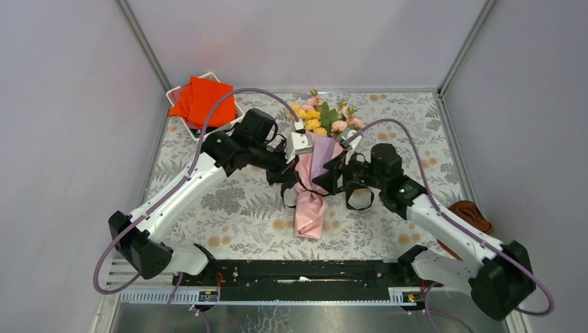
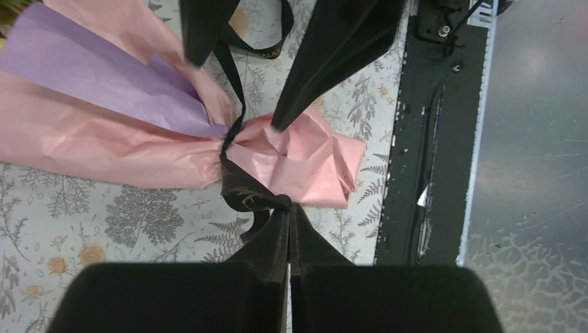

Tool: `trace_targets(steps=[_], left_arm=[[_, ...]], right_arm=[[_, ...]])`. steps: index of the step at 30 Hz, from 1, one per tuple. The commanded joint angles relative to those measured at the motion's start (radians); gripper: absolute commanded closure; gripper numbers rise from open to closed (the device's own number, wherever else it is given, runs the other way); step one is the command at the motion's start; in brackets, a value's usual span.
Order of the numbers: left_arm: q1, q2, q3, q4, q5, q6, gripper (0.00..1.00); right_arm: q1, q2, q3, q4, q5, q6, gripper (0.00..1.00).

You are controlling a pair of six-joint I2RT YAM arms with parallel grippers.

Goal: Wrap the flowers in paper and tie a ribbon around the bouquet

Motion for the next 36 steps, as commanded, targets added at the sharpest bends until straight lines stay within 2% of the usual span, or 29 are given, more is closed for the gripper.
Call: trace_targets(steps=[1, 6, 9, 16, 21, 26, 33, 36], left_arm=[[-0.007, -0.046, -0.021, 0.06, 0.024, -0.09, 1.0], [-0.006, -0.027, -0.06, 0.081, -0.012, -0.134, 1.0], [-0.007, -0.021, -0.12, 0.122, -0.036, -0.196, 1.0], [-0.007, 0.02, -0.16, 0.111, -0.067, -0.27, 1.0], [-0.007, -0.06, -0.267, 0.223, -0.047, -0.188, 1.0], [-0.007, -0.162, -0.39, 0.406, -0.04, -0.165, 1.0], [-0.007, -0.162, -0.423, 0.446, -0.058, -0.166, 1.0], [-0.007, -0.181, -0.45, 0.466, -0.047, -0.165, 1.0]], right_arm=[[0.043, 0.128, -0.049, 0.261, -0.13, -0.137, 0.28], [0.057, 0.195, -0.116, 0.442, -0.191, -0.13, 0.31], [0.069, 0.241, -0.159, 0.573, -0.204, -0.065, 0.32], [0.094, 0.28, -0.23, 0.73, -0.212, -0.009, 0.31], [0.095, 0.179, -0.235, 0.611, -0.146, -0.115, 0.3], [0.096, 0.176, -0.254, 0.64, -0.181, -0.125, 0.28], [0.103, 0.233, -0.21, 0.678, -0.281, -0.139, 0.26], [0.108, 0.262, -0.19, 0.697, -0.282, -0.133, 0.29]])
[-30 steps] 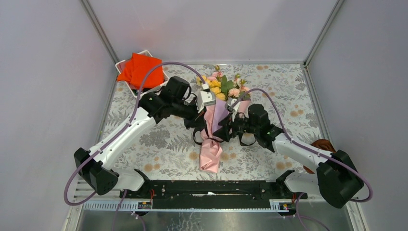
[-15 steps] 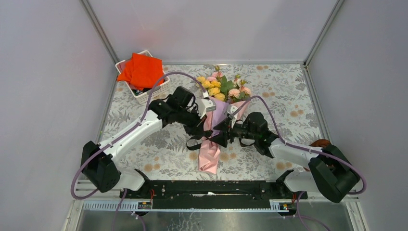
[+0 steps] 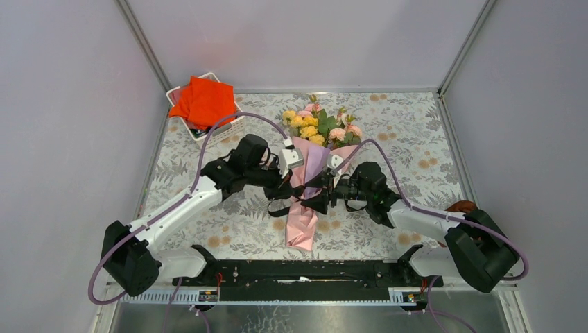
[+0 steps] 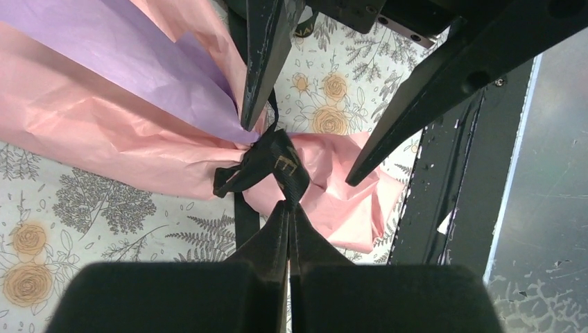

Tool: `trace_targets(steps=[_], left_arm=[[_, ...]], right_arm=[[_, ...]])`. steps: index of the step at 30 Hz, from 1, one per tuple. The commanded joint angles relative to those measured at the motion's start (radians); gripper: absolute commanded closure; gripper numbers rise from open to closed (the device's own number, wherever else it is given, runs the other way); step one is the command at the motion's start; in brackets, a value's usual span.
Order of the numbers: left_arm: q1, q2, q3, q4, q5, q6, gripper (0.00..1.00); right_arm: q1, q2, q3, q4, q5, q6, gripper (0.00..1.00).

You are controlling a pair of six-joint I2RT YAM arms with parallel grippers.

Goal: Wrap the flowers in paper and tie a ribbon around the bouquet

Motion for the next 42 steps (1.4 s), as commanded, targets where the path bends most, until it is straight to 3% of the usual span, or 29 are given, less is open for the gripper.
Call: trace_targets(steps=[1, 7, 8, 12, 15, 18, 19, 20, 23, 26, 31, 35, 39, 42], left_arm=[[-0.002, -0.03, -0.037, 0.098, 0.012, 0.024, 1.0], [-0.002, -0.029, -0.047, 0.106, 0.02, 0.04, 1.0], [-0.002, -0.03, -0.045, 0.107, 0.02, 0.041, 1.0], [0.003, -0.035, -0.056, 0.114, -0.004, 0.033, 1.0], [0.009, -0.04, -0.119, 0.177, -0.095, 0.001, 1.0], [0.009, -0.044, -0.25, 0.355, -0.254, -0.039, 1.0], [0.007, -0.046, -0.29, 0.418, -0.298, -0.055, 0.78], [0.007, -0.05, -0.324, 0.472, -0.318, -0.068, 0.64], [-0.002, -0.056, -0.383, 0.583, -0.327, -0.078, 0.45], [-0.009, -0.043, -0.411, 0.657, -0.289, -0.074, 0.35], [-0.014, -0.033, -0.462, 0.731, -0.22, -0.002, 0.28], [-0.038, 0.003, -0.478, 0.815, -0.193, -0.052, 0.29], [-0.076, 0.046, -0.476, 0.878, -0.205, -0.123, 0.33], [-0.094, 0.074, -0.471, 0.92, -0.227, -0.145, 0.49]], right_arm=[[0.018, 0.042, 0.064, 0.092, -0.041, -0.017, 0.29], [0.03, 0.106, 0.087, 0.119, -0.01, -0.013, 0.35], [0.029, 0.108, 0.089, 0.12, -0.009, -0.013, 0.41], [0.03, 0.091, 0.085, 0.108, 0.002, -0.002, 0.8], [0.029, 0.063, 0.095, 0.053, 0.017, 0.014, 0.94], [0.029, 0.066, 0.118, 0.009, 0.046, 0.119, 0.99], [0.029, 0.068, 0.128, -0.006, 0.07, 0.161, 1.0], [0.029, 0.07, 0.131, -0.018, 0.099, 0.204, 1.0], [0.029, 0.077, 0.13, -0.022, 0.178, 0.35, 1.0], [0.031, 0.094, 0.127, -0.004, 0.206, 0.44, 1.0], [0.031, 0.095, 0.12, -0.001, 0.251, 0.478, 1.0], [0.031, 0.084, 0.129, -0.033, 0.297, 0.503, 1.0], [0.031, 0.079, 0.13, -0.061, 0.331, 0.507, 1.0], [0.033, 0.078, 0.125, -0.063, 0.336, 0.517, 1.0]])
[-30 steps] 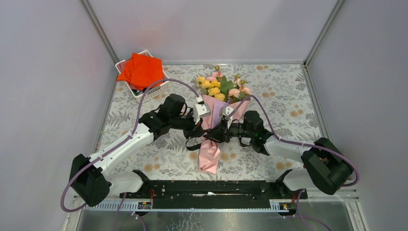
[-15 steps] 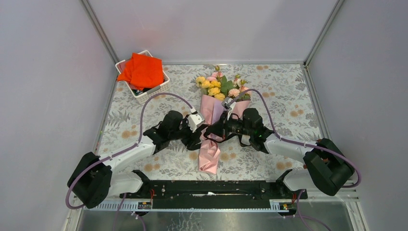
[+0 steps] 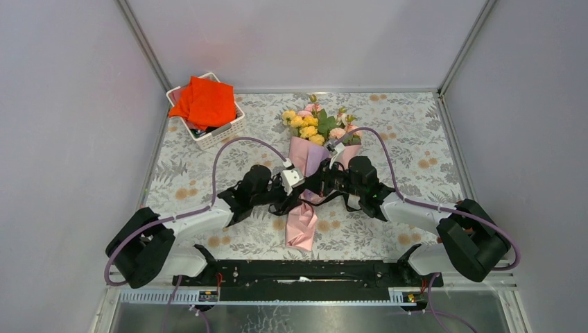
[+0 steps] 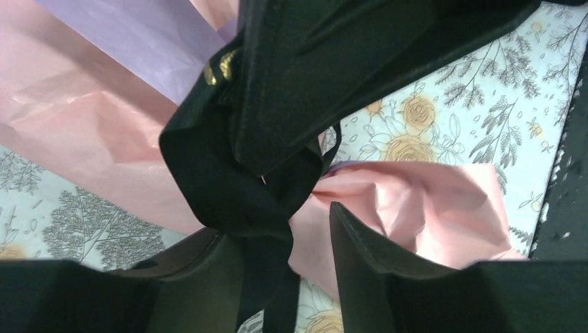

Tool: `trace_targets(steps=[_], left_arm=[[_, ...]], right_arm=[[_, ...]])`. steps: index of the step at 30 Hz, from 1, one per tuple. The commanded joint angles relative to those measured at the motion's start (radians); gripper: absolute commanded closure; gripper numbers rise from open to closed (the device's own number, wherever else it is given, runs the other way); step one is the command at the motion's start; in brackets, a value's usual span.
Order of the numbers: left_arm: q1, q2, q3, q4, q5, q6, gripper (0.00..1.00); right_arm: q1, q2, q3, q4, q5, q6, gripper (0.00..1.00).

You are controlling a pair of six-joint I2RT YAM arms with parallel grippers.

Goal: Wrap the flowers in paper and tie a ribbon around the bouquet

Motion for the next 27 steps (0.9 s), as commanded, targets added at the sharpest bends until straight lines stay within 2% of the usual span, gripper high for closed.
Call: trace_targets(steps=[1, 3, 5, 6, 8, 9, 11, 13, 16, 18, 20, 26, 27], left_arm=[[-0.024, 0.031, 0.003, 0.159, -0.009, -0.052, 0.57], [-0.031, 0.038, 0.002, 0.163, -0.012, -0.064, 0.74], [-0.033, 0.038, -0.003, 0.149, -0.012, -0.078, 0.99], [-0.033, 0.035, -0.008, 0.146, -0.014, -0.084, 1.0], [-0.033, 0.028, -0.015, 0.141, -0.014, -0.088, 1.0], [-0.034, 0.025, -0.016, 0.143, -0.015, -0.088, 1.0], [-0.033, 0.017, -0.025, 0.157, -0.026, -0.089, 1.0], [-0.033, 0.007, -0.034, 0.172, -0.042, -0.083, 1.0], [-0.034, -0.008, -0.049, 0.186, -0.046, -0.071, 1.0], [-0.033, -0.015, -0.056, 0.189, -0.046, -0.071, 1.0], [-0.032, -0.019, -0.064, 0.191, -0.043, -0.068, 1.0], [-0.034, -0.038, -0.074, 0.195, -0.035, -0.057, 1.0], [-0.034, -0.041, -0.073, 0.194, -0.036, -0.057, 1.0]], right_arm=[[0.006, -0.025, 0.029, 0.006, 0.044, 0.028, 1.0], [0.007, -0.029, 0.027, 0.005, 0.055, 0.034, 1.0], [0.007, -0.036, 0.029, -0.007, 0.063, 0.039, 1.0], [0.006, -0.043, 0.038, -0.029, 0.073, 0.037, 0.97], [0.007, -0.069, 0.076, -0.15, 0.131, 0.025, 0.8], [0.006, -0.096, 0.106, -0.286, 0.194, 0.01, 0.71], [0.006, -0.15, 0.171, -0.533, 0.415, -0.014, 0.57], [0.004, -0.214, 0.191, -0.743, 0.69, 0.016, 0.47], [-0.009, -0.324, 0.112, -0.859, 0.939, 0.057, 0.36], [-0.038, -0.368, 0.054, -0.913, 0.967, 0.107, 0.31], [-0.085, -0.375, 0.031, -0.956, 0.919, 0.16, 0.31], [-0.138, -0.261, 0.006, -0.948, 0.778, 0.227, 0.31], [-0.14, -0.24, 0.01, -0.947, 0.765, 0.226, 0.34]])
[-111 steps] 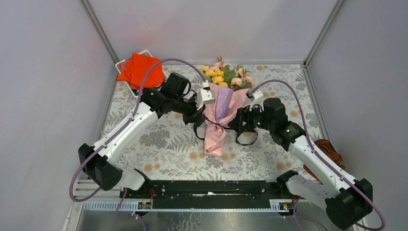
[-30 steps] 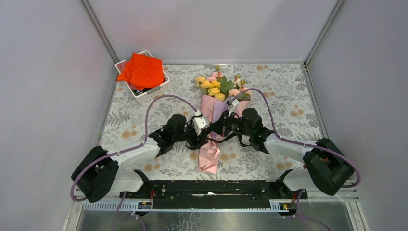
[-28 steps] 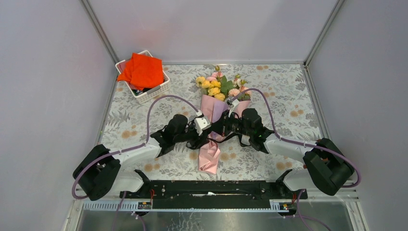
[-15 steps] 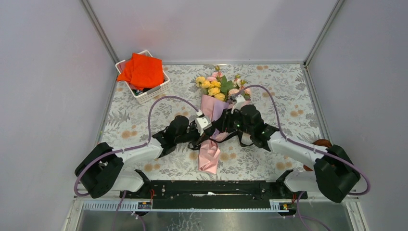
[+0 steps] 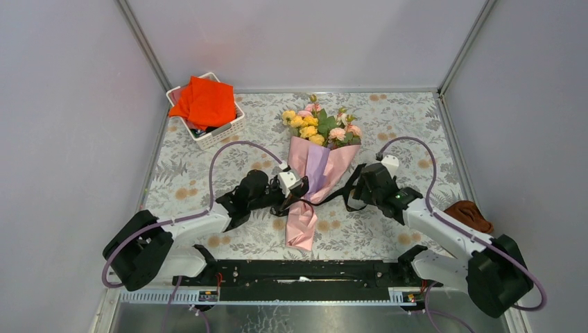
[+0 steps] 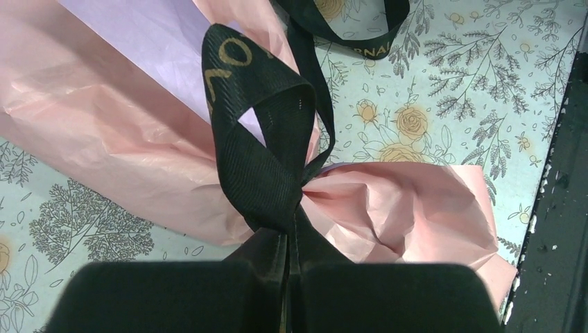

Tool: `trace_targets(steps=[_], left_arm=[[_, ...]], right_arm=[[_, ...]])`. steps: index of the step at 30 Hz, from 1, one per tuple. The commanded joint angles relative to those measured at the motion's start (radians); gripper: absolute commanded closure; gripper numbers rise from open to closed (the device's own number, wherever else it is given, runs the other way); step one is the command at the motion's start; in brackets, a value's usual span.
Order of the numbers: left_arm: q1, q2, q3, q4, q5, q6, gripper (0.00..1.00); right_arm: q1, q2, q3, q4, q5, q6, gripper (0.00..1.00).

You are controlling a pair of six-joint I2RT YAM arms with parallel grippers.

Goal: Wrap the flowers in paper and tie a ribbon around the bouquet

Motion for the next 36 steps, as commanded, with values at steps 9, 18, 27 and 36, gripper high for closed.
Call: trace_targets(steps=[9, 18, 27, 36], left_arm=[[-0.006, -0.045, -0.022, 0.076, -0.004, 0.022, 1.0], [-0.006, -0.037, -0.017, 0.079, -0.002, 0.031, 1.0], [-0.006, -0.046, -0.014, 0.08, 0.004, 0.046, 1.0], [-0.006, -0.076, -0.031, 0.111, 0.011, 0.116, 1.0]], right_arm=[[0.056, 0.116, 0.109, 0.018, -0.279, -0.2, 0.38], [0.061, 0.365, 0.217, -0.093, -0.292, -0.196, 0.38], [0.061, 0.251, 0.214, -0.148, -0.235, -0.207, 1.0], [0.141, 0.148, 0.555, 0.044, -0.384, -0.275, 1.0]])
